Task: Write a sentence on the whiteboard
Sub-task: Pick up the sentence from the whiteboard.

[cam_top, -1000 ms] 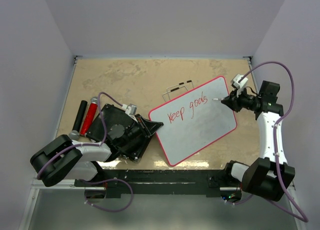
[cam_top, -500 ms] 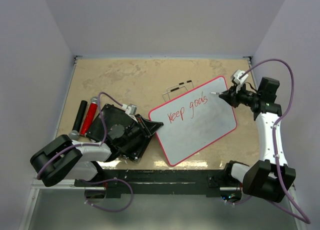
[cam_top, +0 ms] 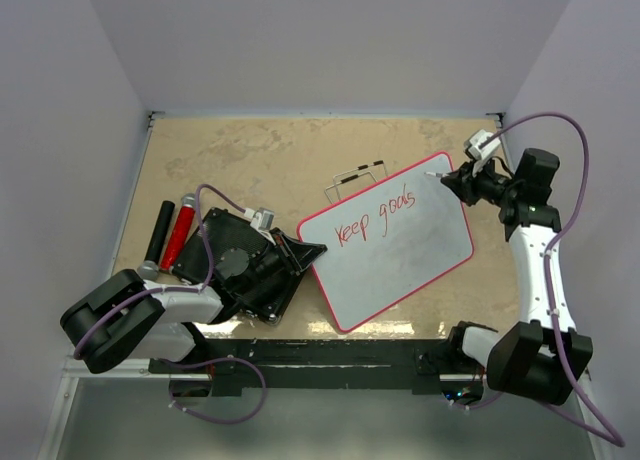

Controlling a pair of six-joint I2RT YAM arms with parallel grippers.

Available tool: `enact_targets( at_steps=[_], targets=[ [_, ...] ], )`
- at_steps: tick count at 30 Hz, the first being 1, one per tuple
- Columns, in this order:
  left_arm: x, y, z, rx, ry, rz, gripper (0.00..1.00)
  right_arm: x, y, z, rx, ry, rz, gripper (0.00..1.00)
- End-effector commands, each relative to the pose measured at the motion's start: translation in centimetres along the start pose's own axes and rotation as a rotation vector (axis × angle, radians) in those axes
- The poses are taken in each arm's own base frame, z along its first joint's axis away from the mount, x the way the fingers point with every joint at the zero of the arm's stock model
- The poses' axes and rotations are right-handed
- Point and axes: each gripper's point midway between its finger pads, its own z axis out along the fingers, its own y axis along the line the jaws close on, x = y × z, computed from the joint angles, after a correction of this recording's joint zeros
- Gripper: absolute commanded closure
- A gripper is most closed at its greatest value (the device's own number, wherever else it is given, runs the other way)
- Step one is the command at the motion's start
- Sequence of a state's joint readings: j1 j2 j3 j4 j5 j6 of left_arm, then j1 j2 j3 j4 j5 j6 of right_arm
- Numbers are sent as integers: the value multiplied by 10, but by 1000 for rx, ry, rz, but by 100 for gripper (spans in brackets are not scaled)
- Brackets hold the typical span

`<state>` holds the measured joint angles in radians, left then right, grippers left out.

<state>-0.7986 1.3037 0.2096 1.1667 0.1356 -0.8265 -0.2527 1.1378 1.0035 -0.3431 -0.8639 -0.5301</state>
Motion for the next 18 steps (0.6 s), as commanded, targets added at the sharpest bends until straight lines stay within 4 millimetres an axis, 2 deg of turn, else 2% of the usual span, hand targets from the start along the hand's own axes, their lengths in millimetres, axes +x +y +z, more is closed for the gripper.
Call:
enact_targets(
  at_steps=[1,7,11,18],
  targets=[
    [8,-6,2,51,51,86,100,6,-3,6,13,20,4,100],
    [8,-7,3,53,51,86,100,17,-3,13,12,64,24,100],
    [8,-6,4,49,53,85,100,17,-1,10,2,83,19,100],
    [10,-4,5,43,56,83,100,-11,11,-6,15,7,-49,100]
  ],
)
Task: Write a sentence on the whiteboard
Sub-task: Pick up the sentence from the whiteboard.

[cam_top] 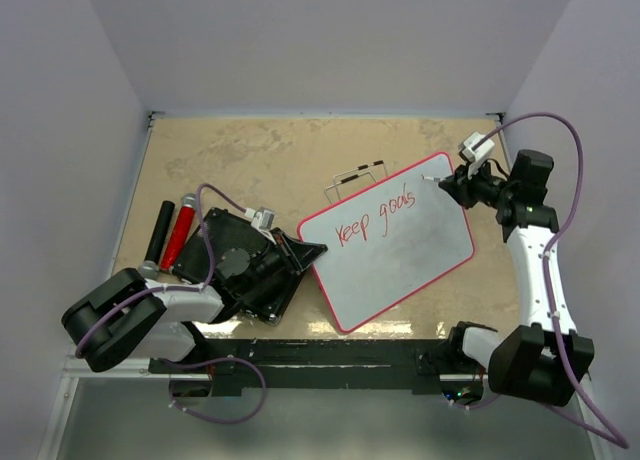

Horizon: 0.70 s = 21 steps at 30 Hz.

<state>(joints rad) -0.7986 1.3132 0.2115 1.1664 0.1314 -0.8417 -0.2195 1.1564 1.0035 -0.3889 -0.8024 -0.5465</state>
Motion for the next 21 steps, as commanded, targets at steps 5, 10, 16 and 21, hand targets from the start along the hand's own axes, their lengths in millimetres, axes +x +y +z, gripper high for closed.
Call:
enact_targets(
  at_steps=[5,10,16,21],
  targets=[
    [9,-7,4,54,54,100,100,-6,14,-10,-24,-7,-52,100],
    [8,-7,4,57,53,102,100,2,15,-7,-41,14,-47,100],
    [9,-7,4,56,54,102,100,8,14,-5,-43,28,-38,100],
    [9,-7,4,56,56,100,100,8,9,-3,-29,29,-32,100]
  ],
)
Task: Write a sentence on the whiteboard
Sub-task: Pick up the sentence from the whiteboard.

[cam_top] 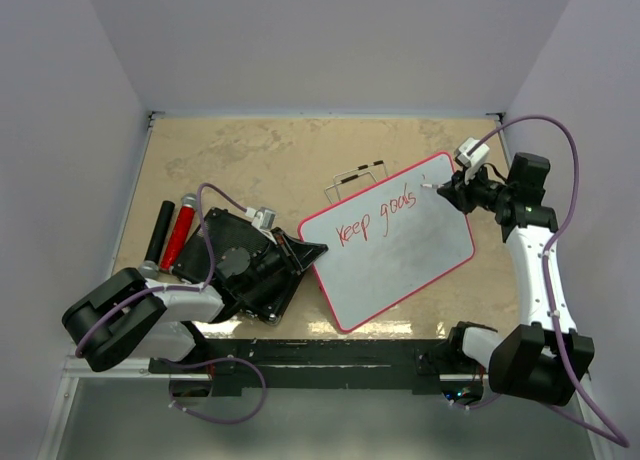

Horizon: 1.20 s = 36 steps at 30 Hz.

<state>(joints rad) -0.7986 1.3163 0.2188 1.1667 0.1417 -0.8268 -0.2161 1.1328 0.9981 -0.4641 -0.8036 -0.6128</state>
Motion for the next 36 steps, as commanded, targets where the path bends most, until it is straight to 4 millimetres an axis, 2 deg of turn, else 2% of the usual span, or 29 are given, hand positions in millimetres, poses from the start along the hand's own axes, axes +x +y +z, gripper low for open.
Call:
enact_targets(
  at_steps=[1,9,16,28,32,36],
  targets=[
    [9,-5,3,46,50,86,100,0,-2,3,4,-2,-2,100],
    [9,-5,2,45,51,84,100,-4,-13,0,68,-7,-2,100],
    [9,-5,2,48,52,86,100,-1,-9,1,43,4,-13,100],
    [9,-6,2,51,51,88,100,23,11,-2,-49,86,-34,100],
    [9,-6,3,51,51,86,100,27,11,-3,-47,99,-39,100],
    [9,-6,3,51,51,86,100,22,6,-3,-27,90,-35,100]
  ],
)
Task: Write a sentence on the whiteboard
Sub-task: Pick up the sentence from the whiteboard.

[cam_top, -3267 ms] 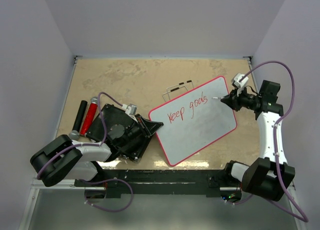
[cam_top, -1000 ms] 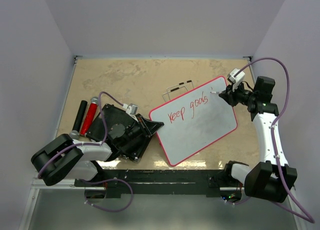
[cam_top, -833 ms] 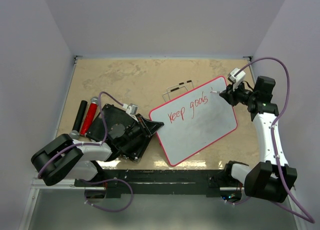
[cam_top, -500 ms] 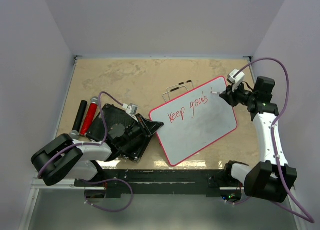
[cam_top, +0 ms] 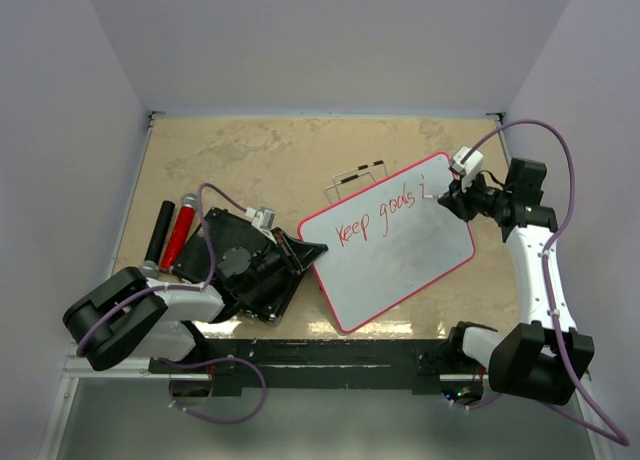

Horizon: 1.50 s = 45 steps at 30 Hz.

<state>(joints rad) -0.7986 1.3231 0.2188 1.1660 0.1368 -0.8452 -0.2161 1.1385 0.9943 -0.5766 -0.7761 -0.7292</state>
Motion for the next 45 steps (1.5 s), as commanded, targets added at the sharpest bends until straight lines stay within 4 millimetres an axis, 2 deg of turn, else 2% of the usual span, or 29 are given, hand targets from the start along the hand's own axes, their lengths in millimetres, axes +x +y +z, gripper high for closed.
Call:
enact_targets(
  at_steps=[1,7,13,24,35,40,45],
  targets=[
    [8,-8,3,60,51,106,100,-7,-9,0,27,-9,-15,100],
    [9,-6,2,56,53,104,100,-31,-27,-4,111,-75,-5,100],
    [9,-6,2,54,55,103,100,-40,-33,-7,135,-94,-7,100],
    [9,-8,3,62,56,106,100,-32,-36,0,123,-78,5,100],
    [9,-7,3,62,56,107,100,0,-11,1,36,15,-13,100],
    [9,-7,3,61,55,107,100,2,-8,-1,34,20,-15,100],
    [9,-7,3,62,56,107,100,-10,-14,-1,47,-7,-15,100]
  ],
)
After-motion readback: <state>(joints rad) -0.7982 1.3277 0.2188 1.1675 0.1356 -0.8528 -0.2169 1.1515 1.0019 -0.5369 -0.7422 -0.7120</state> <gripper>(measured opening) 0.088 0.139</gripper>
